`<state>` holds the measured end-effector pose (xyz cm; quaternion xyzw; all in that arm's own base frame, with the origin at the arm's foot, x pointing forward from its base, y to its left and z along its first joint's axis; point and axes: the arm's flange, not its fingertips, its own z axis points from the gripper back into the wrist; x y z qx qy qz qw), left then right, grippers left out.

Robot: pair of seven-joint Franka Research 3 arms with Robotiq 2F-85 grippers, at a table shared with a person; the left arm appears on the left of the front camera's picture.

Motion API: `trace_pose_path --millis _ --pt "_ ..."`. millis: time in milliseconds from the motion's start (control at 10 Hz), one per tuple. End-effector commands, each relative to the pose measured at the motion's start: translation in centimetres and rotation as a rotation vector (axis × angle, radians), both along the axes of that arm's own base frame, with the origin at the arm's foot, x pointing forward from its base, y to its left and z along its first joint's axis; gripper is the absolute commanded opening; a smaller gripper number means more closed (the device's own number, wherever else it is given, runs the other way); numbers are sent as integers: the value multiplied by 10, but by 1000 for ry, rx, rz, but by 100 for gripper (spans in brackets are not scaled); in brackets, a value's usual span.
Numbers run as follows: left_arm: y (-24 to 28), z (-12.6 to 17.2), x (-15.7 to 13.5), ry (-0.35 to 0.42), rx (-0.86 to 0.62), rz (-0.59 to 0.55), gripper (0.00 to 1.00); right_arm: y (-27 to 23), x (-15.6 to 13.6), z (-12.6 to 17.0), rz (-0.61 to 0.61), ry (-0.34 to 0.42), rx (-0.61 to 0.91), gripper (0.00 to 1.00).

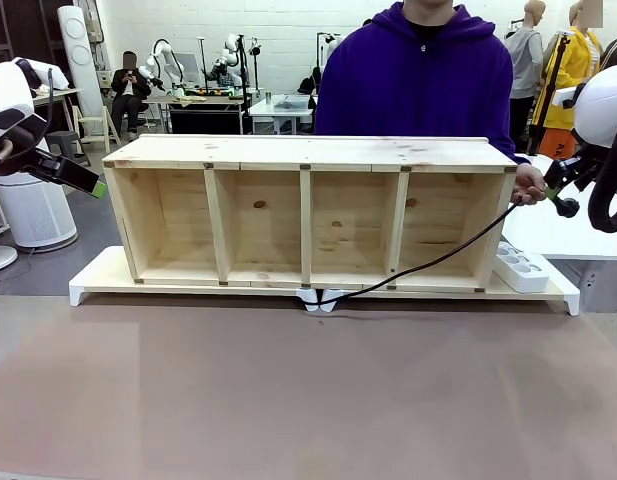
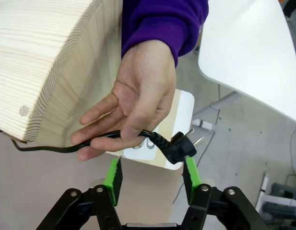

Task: Perform cable management.
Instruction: Release the Power Cable when the human grasps it.

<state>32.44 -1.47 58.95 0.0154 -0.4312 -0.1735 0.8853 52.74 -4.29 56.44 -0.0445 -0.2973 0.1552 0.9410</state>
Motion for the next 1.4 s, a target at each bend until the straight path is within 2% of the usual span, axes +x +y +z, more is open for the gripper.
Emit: trace_pose_path --millis 0,100,200,1300 --pt "-1 0 0 1 -8 15 100 -3 0 3 -13 14 10 80" --pt "-1 0 0 1 -8 15 100 -2 0 3 -13 11 2 100" --pt "-1 0 0 1 -8 15 100 0 1 2 1 -8 -8 100" --pt "-1 0 0 1 -8 15 100 -1 0 0 -2 4 1 100"
